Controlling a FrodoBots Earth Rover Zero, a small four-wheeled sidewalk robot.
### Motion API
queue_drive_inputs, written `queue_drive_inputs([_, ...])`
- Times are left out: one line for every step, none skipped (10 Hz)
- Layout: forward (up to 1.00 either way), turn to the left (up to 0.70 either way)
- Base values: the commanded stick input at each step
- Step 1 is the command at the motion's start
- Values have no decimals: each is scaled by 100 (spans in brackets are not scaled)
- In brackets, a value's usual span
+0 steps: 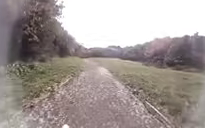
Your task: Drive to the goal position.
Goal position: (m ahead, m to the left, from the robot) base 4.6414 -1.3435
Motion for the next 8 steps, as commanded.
queue_drive_inputs([85, 0])
queue_drive_inputs([85, 0])
queue_drive_inputs([85, 0])
queue_drive_inputs([85, 0])
queue_drive_inputs([85, 0])
queue_drive_inputs([85, 0])
queue_drive_inputs([85, 0])
queue_drive_inputs([85, 0])
